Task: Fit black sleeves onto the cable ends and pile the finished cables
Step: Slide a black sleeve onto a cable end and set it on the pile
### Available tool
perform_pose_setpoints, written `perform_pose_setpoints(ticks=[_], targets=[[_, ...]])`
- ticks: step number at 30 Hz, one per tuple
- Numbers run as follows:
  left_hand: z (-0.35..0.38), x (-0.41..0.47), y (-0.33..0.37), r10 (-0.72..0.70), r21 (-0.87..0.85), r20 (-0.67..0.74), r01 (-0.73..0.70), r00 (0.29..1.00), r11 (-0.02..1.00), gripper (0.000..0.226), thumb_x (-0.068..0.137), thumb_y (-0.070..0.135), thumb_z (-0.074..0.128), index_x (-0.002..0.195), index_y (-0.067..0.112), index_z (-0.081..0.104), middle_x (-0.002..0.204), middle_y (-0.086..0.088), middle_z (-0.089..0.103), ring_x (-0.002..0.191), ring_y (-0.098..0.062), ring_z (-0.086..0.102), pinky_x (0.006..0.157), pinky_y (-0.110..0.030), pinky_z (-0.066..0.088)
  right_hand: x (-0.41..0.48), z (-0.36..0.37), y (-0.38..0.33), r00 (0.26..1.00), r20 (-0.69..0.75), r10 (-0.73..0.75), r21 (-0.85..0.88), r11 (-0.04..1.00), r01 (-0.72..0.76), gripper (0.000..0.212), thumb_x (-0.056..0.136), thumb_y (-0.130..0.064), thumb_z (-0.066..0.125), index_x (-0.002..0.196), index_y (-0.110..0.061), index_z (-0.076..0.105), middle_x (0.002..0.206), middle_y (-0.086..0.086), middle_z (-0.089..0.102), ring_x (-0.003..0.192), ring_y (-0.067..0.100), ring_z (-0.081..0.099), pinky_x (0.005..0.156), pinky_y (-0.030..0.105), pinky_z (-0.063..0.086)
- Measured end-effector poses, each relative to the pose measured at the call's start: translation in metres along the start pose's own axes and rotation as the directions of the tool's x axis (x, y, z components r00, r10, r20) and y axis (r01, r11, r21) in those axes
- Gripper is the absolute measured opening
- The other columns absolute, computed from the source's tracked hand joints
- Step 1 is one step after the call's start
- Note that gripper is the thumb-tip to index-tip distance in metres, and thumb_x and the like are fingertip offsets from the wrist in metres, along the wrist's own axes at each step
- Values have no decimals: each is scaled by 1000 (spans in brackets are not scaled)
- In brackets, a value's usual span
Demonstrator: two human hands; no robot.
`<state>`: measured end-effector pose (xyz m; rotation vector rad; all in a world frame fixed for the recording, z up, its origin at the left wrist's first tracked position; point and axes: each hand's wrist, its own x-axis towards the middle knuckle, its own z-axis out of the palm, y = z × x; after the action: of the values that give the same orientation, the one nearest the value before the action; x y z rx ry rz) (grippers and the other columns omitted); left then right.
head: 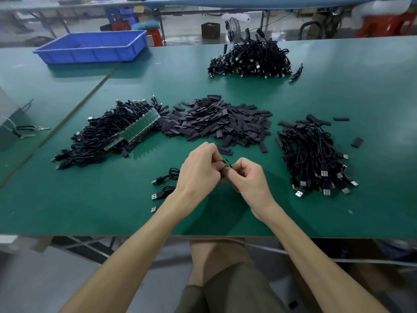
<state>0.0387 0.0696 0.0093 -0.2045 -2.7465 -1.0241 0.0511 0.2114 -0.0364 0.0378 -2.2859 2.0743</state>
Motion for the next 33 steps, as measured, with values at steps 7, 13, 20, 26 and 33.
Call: perform_pose_setpoints(ticks=[7, 13, 20, 26, 33], targets=[[-44, 25, 2, 43, -255, -224, -101, 974, 962, 11, 90, 7, 73, 87, 17, 69, 89, 1, 66, 80, -6, 59, 74, -15, 44, 2, 1, 4, 999, 41, -19, -103, 994, 23, 13, 96, -24, 73, 91, -17, 64, 80, -3, 68, 72, 12, 60, 73, 42, 55], [-75, 29, 12, 118, -868, 108, 36, 987, 495, 18, 89, 18, 70, 100, 4, 69, 76, -2, 63, 68, -15, 57, 65, -26, 50, 1, 5, 2, 991, 113, -77, -152, 984, 94, 15, 96, -16, 75, 110, -18, 72, 107, -5, 69, 89, 2, 62, 82, 18, 46], [-56, 36, 12, 99, -919, 233, 186, 967, 347, 10, 103, 10, 52, 102, 6, 60, 79, -5, 62, 73, -19, 61, 72, -27, 55, 1, 1, -2, 981, 146, -128, -98, 985, 143, 51, 93, 13, 58, 122, -26, 75, 139, -19, 62, 142, 4, 37, 121, 26, 30], [-42, 43, -6, -91, -827, 168, 190, 982, 529, 14, 104, 4, 51, 98, 4, 63, 76, -7, 62, 69, -19, 63, 70, -28, 58, 0, -3, -2, 979, 188, -81, 82, 994, 67, 66, 76, 4, 50, 135, -23, 60, 129, -5, 72, 135, 12, 55, 110, 37, 44], [-11, 38, -19, -273, -745, -54, 144, 960, 652, 19, 104, -1, 50, 92, 6, 64, 71, -8, 68, 63, -17, 69, 63, -30, 58, 1, -5, -1, 976, 210, -63, 197, 980, 21, 68, 76, -2, 49, 138, -30, 53, 119, -7, 76, 120, 10, 66, 93, 20, 52]])
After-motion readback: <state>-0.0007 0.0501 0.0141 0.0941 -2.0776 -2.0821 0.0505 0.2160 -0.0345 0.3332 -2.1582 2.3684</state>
